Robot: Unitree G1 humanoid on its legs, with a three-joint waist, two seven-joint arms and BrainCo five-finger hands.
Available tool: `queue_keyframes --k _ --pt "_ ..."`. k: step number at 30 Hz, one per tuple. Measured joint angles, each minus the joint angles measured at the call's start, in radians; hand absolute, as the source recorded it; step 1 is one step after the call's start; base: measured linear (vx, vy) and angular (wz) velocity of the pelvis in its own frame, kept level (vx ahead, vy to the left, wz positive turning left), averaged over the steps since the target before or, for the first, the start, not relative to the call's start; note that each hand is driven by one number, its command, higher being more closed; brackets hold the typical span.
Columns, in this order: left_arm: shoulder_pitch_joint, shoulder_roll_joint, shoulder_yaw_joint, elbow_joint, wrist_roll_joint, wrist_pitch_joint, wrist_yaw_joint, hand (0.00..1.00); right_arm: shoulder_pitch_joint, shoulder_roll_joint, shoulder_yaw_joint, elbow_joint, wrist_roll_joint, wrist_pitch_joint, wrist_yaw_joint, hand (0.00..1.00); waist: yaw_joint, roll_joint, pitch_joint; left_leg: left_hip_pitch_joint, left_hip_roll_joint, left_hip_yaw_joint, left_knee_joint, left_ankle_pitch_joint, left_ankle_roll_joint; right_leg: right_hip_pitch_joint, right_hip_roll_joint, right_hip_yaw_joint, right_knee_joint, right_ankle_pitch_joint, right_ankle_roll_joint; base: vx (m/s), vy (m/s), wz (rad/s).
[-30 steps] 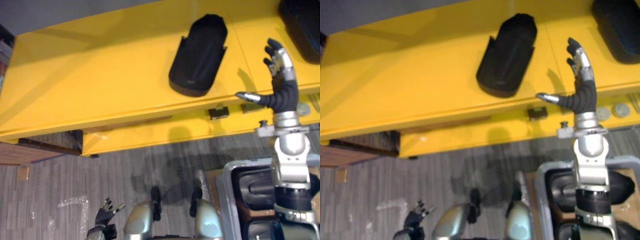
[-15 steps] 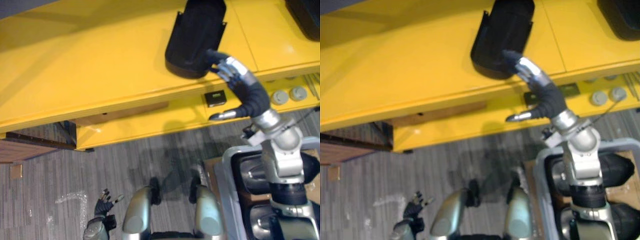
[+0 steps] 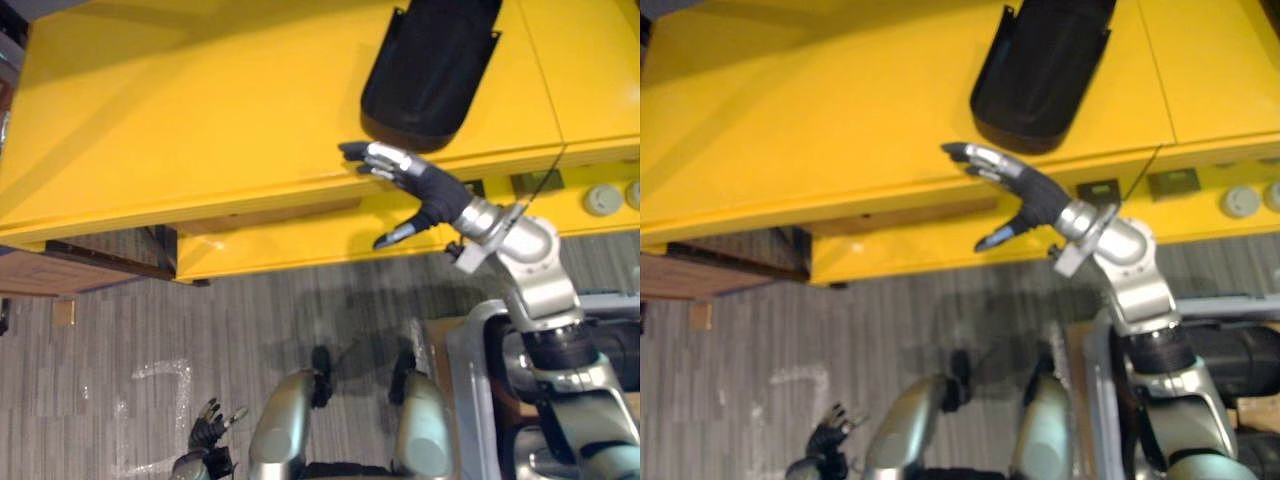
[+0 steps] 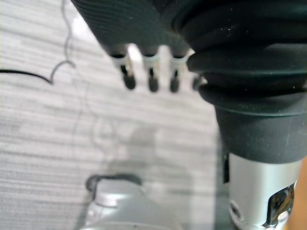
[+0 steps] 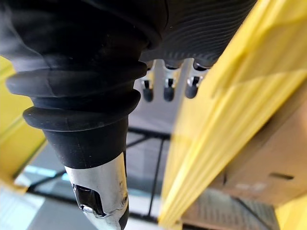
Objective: Walk over and take plastic housings, then place them on the shelf
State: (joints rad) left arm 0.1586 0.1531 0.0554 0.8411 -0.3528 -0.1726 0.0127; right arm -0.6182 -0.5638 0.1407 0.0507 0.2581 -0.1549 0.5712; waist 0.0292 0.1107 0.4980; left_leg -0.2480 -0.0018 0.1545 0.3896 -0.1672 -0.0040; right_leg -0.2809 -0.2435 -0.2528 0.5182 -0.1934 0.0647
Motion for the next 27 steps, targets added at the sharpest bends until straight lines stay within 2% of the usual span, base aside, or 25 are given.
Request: queue_keyframes --k 5,10,20,22,25,27 --pt "0.0 0.0 -0.005 -0.005 0.0 0.001 0.002 0.0 -0.045 -0.03 -0.002 0.09 0.0 -0.001 -0.05 0.0 0.0 0.018 -0.011 -0.007 -0.007 -0.008 -0.005 0.007 0.001 -0.006 -0.012 -0.008 0.004 -0.001 0.0 -0.02 0.008 0.07" --pt "0.0 -0.002 -0.034 -0.025 0.0 0.007 0.0 0.0 -0.115 -0.059 -0.011 0.192 0.001 -0.033 -0.117 0.0 0.014 0.043 -0.015 -0.018 -0.017 -0.012 -0.015 0.02 0.005 -0.018 -0.017 -0.015 0.014 0.0 0.002 0.01 0.004 0.06" --pt "0.001 -0.004 -0.037 -0.045 0.0 0.02 -0.009 0.0 -0.159 -0.065 -0.101 0.208 -0.022 -0.045 -0.233 0.0 0.019 0.045 -0.016 -0.016 -0.018 -0.016 -0.015 0.026 0.004 -0.015 -0.019 -0.02 0.013 0.0 0.002 0.01 0.0 0.01" --pt "0.001 -0.004 -0.037 -0.045 0.0 0.02 -0.015 0.0 -0.159 -0.065 -0.101 0.208 -0.026 -0.045 -0.235 0.0 0.018 0.045 -0.016 -0.015 -0.018 -0.016 -0.015 0.026 0.003 -0.015 -0.018 -0.019 0.012 0.0 0.002 0.0 0.0 0.0" --pt "0.001 -0.004 -0.037 -0.048 0.0 0.02 -0.016 0.0 -0.162 -0.065 -0.112 0.207 -0.017 -0.049 -0.194 0.0 0.017 0.045 -0.016 -0.014 -0.017 -0.015 -0.015 0.026 0.003 -0.014 -0.018 -0.019 0.009 0.001 0.001 0.0 0.0 0.0" --pt "0.005 -0.004 -0.037 -0.056 -0.001 0.02 -0.016 0.0 -0.162 -0.067 -0.121 0.191 -0.014 -0.07 -0.154 0.0 0.016 0.045 -0.016 -0.012 -0.015 -0.015 -0.015 0.026 0.003 -0.012 -0.016 -0.018 0.006 0.002 0.002 0.0 0.0 0.0"
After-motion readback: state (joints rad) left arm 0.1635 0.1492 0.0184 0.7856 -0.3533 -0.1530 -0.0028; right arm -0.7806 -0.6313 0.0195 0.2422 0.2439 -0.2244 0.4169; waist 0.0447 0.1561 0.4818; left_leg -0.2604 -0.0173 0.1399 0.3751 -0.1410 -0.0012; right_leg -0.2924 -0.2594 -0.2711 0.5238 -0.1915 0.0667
